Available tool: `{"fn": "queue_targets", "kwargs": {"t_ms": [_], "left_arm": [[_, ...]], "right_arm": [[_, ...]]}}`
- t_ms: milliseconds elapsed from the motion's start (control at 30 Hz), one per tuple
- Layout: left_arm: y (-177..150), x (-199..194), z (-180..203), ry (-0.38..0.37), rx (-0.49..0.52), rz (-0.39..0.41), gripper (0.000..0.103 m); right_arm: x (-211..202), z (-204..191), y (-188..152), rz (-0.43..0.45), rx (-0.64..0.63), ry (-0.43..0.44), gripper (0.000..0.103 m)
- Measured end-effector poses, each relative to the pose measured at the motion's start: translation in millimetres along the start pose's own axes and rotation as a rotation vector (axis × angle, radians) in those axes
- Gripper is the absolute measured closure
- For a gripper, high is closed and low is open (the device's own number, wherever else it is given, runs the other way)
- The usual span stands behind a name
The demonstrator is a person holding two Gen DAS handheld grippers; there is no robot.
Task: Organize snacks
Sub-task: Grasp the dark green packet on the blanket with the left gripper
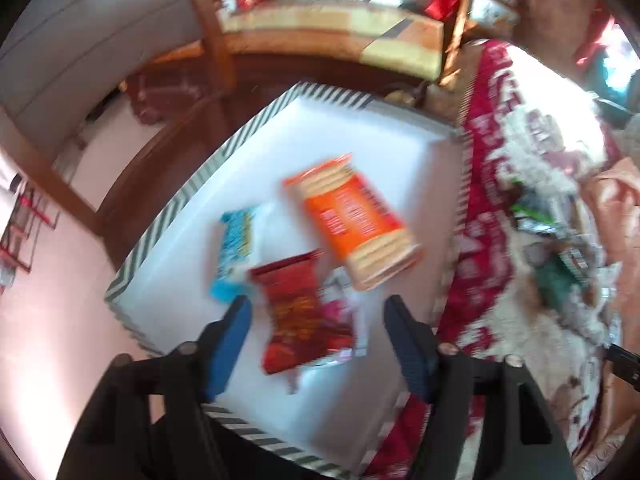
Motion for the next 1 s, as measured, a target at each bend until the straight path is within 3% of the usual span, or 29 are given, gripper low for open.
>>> {"fn": "queue_targets", "kwargs": {"t_ms": [67, 200, 333, 600, 833, 1000], "left_arm": [[4, -12, 14, -0.049, 0.033, 0.045, 0.022], [4, -29, 61, -0.158, 0.199, 0.100, 0.016], [-6, -32, 120, -0.298, 0.377, 0.081, 0.016], [-20, -26, 215, -0.435, 0.655, 0.057, 0.016], [-10, -1, 255, -0.474, 0.684, -0.019, 0.016], [-8, 17, 268, -0.457, 0.707, -0.041, 0.018]], "right_arm": [[-2, 1, 0, 0.004, 0.003, 0.001, 0.042], [-6, 4, 2, 0.016, 0.008, -0.006, 0.042], [-12, 9, 5, 0.032, 0.010, -0.026, 0.042], [-28, 26, 8, 0.051, 0.033, -0.087, 0.042], [-36, 37, 11, 0.066, 0.049, -0.096, 0.042], [-37, 45, 13, 0.070, 0.066, -0.100, 0.042]]}}
Point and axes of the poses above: each gripper's, at about its wrist camera, not at the fingertips, and x roughly the way its jaws point, z to its right, y to its top, the point moved 6 cm from there along x, roughly the way its jaws point, and after that the axes turned 10 degrees about y, right-handed, at the moved point
